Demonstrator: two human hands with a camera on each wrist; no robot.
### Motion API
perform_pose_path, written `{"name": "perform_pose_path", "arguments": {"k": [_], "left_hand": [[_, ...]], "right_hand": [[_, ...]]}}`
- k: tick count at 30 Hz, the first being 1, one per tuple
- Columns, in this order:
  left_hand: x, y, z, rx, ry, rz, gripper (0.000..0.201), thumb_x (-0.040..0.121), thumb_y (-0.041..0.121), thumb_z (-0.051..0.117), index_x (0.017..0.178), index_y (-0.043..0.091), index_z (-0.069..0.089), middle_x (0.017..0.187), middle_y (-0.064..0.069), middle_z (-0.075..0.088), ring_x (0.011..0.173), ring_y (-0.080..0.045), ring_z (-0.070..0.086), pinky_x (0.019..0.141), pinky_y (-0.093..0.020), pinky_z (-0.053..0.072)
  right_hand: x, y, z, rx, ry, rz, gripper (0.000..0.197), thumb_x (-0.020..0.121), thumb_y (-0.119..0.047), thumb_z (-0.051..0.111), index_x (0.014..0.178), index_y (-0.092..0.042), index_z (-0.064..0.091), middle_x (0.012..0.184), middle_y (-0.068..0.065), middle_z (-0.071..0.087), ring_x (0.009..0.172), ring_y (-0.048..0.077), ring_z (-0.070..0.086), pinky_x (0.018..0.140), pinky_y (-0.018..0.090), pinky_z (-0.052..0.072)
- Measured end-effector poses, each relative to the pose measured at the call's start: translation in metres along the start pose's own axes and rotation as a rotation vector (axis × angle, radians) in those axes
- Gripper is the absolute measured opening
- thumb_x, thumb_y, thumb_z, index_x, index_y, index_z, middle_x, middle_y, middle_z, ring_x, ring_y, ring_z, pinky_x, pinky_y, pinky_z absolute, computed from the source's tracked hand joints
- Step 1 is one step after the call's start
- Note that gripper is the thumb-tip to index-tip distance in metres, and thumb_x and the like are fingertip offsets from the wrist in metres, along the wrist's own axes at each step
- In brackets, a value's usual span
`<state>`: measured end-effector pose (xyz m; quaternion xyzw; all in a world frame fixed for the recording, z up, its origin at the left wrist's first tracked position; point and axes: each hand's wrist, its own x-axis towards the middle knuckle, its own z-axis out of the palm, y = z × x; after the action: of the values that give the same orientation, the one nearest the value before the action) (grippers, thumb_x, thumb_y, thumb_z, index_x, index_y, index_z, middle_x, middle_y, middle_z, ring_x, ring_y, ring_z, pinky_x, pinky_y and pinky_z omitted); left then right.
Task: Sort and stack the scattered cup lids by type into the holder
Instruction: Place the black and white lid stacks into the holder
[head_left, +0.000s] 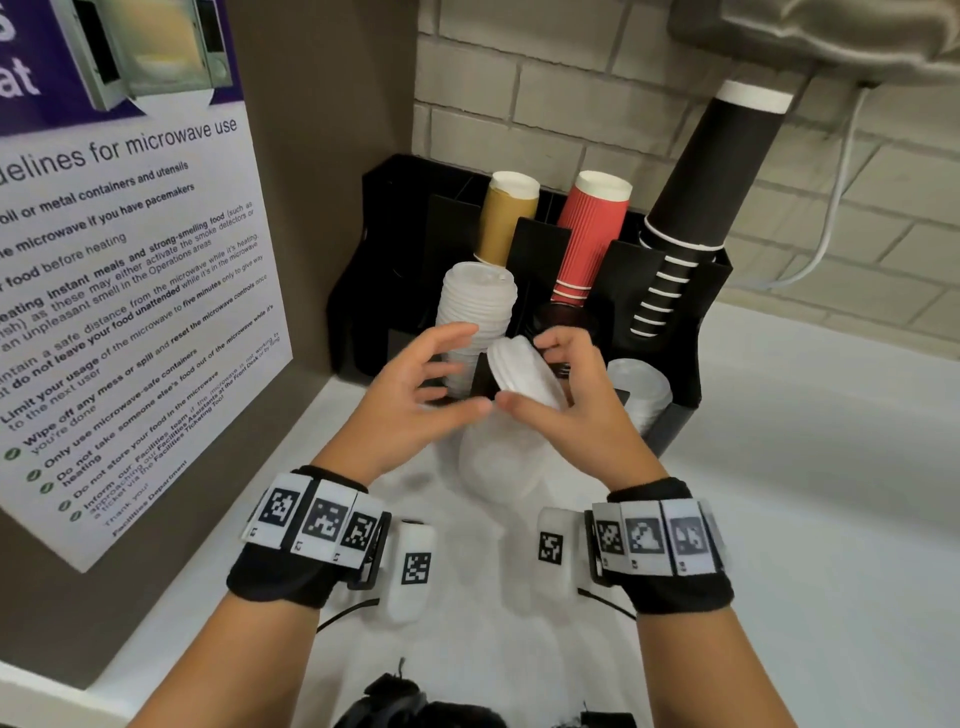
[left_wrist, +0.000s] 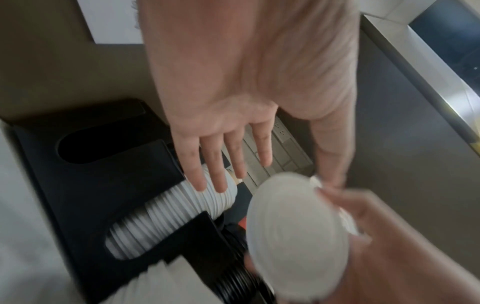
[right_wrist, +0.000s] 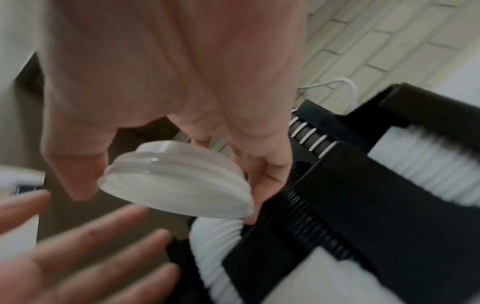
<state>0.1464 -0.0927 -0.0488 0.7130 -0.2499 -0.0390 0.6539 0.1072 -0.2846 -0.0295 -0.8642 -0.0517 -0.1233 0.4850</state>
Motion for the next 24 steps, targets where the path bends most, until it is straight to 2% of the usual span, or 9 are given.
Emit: {"name": "perform_pose_path", "arguments": {"k": [2,4,6,9,12,15,21,24], "left_hand": [[-0.001,0.0,0.008,-0.016,-0.085,-0.024,0.09,0.064,0.037,0.088,0.138,0.049,0.038,0.141,0.017,0.047,0.126,-0.006,0.051,0.103,-0.028,0.044],[0.0,0.001,0.016,-0.054,-0.097,-0.026,0.1,0.063,0.037,0.089,0.144,0.045,0.033,0.145,0.013,0.045,0.127,-0.012,0.052,0.106,-0.035,0.044],[0.0,0.003,0.019,-0.088,-0.095,-0.011,0.098,0.064,0.035,0.087,0.145,0.041,0.034,0.144,0.013,0.047,0.123,-0.015,0.056,0.105,-0.037,0.047],[-0.002,0.005,0.017,-0.1,-0.125,0.019,0.094,0.063,0.035,0.088,0.142,0.042,0.038,0.137,0.02,0.05,0.118,-0.013,0.061,0.098,-0.029,0.051],[-0.002,0.008,0.018,-0.107,-0.143,0.025,0.096,0.06,0.034,0.087,0.141,0.047,0.037,0.137,0.018,0.049,0.116,-0.015,0.062,0.1,-0.034,0.05],[-0.001,0.01,0.018,-0.107,-0.158,0.034,0.096,0.06,0.035,0.087,0.141,0.046,0.038,0.138,0.016,0.049,0.116,-0.016,0.062,0.101,-0.037,0.05],[-0.001,0.011,0.018,-0.079,-0.18,0.041,0.097,0.062,0.036,0.089,0.142,0.045,0.036,0.14,0.017,0.047,0.12,-0.011,0.059,0.103,-0.029,0.048],[-0.001,0.009,0.018,-0.093,-0.176,0.039,0.094,0.062,0.031,0.086,0.14,0.046,0.036,0.141,0.018,0.046,0.124,-0.007,0.055,0.104,-0.029,0.046]], "right_hand": [[-0.004,-0.009,-0.001,0.199,-0.06,0.012,0.056,0.074,-0.043,0.074,0.119,-0.048,0.041,0.121,-0.01,0.05,0.105,0.008,0.059,0.084,0.018,0.048],[-0.009,-0.015,-0.001,0.325,-0.103,0.001,0.058,0.073,-0.048,0.071,0.123,-0.052,0.041,0.12,-0.009,0.055,0.099,0.006,0.065,0.082,0.023,0.053],[-0.012,-0.019,-0.003,0.363,-0.119,0.003,0.057,0.073,-0.051,0.069,0.123,-0.054,0.043,0.12,-0.004,0.058,0.098,0.012,0.067,0.085,0.03,0.055],[-0.016,-0.018,-0.009,0.378,-0.155,0.026,0.059,0.073,-0.05,0.069,0.127,-0.051,0.045,0.121,0.002,0.061,0.104,0.016,0.066,0.089,0.035,0.053],[-0.019,-0.017,-0.013,0.421,-0.174,0.033,0.062,0.074,-0.041,0.072,0.13,-0.044,0.047,0.124,0.004,0.06,0.107,0.02,0.065,0.087,0.035,0.053],[-0.02,-0.016,-0.015,0.447,-0.159,0.028,0.063,0.074,-0.035,0.074,0.13,-0.041,0.047,0.126,0.003,0.059,0.11,0.026,0.062,0.091,0.044,0.053],[-0.023,-0.017,-0.017,0.461,-0.155,0.017,0.064,0.072,-0.031,0.076,0.129,-0.038,0.049,0.126,0.002,0.058,0.115,0.025,0.059,0.092,0.045,0.053],[-0.022,-0.016,-0.019,0.415,-0.114,-0.001,0.061,0.072,-0.026,0.077,0.126,-0.038,0.051,0.119,-0.007,0.06,0.111,0.02,0.062,0.086,0.037,0.055]]}}
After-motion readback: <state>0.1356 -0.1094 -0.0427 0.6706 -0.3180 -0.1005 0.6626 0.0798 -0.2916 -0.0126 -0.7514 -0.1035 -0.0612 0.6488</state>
